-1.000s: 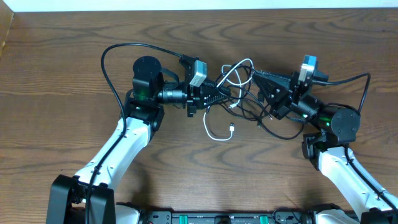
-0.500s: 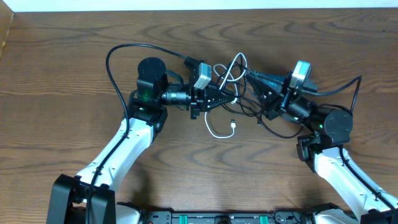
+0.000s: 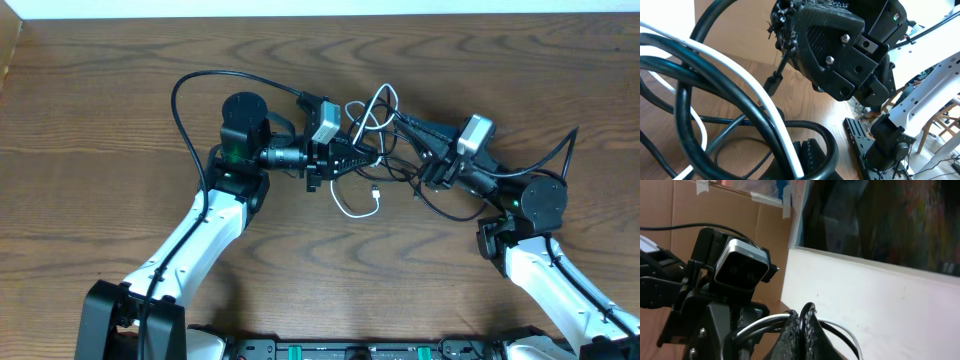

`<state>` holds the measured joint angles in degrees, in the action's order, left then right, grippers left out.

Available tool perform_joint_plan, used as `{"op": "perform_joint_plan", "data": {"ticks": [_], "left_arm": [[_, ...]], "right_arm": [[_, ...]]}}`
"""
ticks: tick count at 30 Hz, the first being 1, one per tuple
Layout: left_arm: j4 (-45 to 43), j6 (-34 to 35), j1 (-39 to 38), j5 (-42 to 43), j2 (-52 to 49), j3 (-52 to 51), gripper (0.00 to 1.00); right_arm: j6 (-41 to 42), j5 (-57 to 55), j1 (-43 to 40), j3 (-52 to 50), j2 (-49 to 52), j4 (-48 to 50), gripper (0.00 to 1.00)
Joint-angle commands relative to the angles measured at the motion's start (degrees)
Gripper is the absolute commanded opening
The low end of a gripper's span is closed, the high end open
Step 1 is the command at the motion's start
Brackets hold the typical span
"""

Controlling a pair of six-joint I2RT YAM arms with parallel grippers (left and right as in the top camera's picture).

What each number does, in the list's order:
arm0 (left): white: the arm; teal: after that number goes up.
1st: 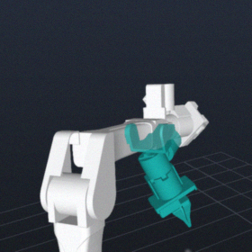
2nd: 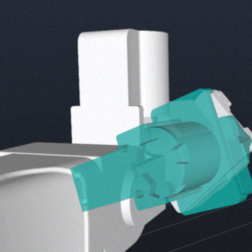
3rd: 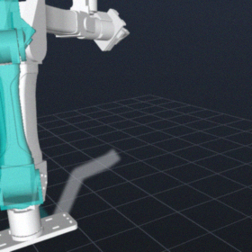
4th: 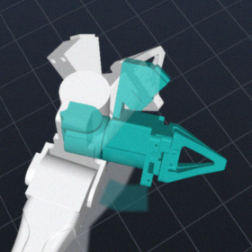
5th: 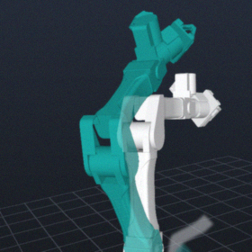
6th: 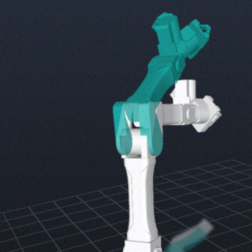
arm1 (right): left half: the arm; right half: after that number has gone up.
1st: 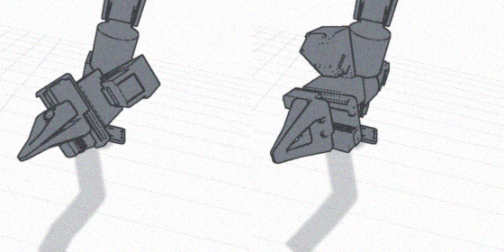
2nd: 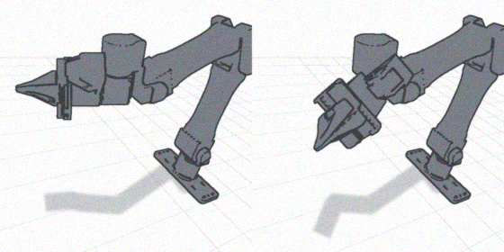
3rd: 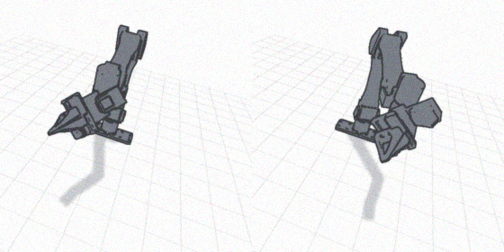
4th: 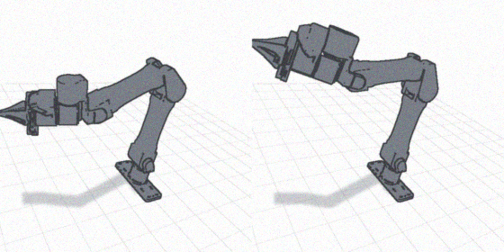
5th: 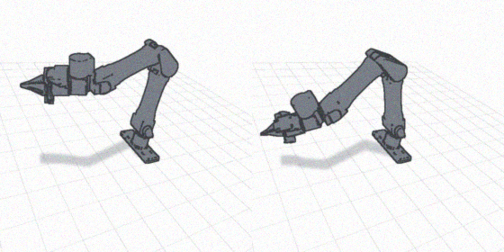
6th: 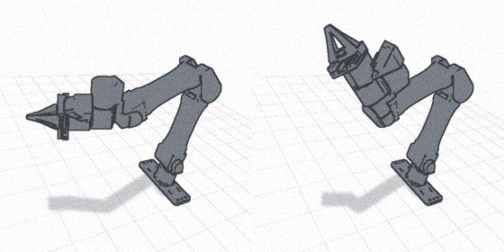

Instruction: Untangle cables

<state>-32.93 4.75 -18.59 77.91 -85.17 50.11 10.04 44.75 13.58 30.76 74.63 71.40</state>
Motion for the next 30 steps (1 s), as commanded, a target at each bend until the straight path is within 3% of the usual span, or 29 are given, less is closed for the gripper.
{"op": "perform_joint_plan", "data": {"ticks": [1,18,30], "left_arm": [[0.0,0.5,-1.1,1.2,0.6,0.5,0.06],[1.4,0.5,-3.0,1.2,0.6,0.5,0.07],[1.4,0.4,-5.7,0.9,0.6,0.5,0.08]], "right_arm": [[-1.6,0.2,0.8,0.4,0.0,0.9,0.01],[1.2,-0.7,0.9,0.4,0.0,6.5,0.01],[3.9,-1.2,5.3,0.4,0.0,6.4,0.01]]}}
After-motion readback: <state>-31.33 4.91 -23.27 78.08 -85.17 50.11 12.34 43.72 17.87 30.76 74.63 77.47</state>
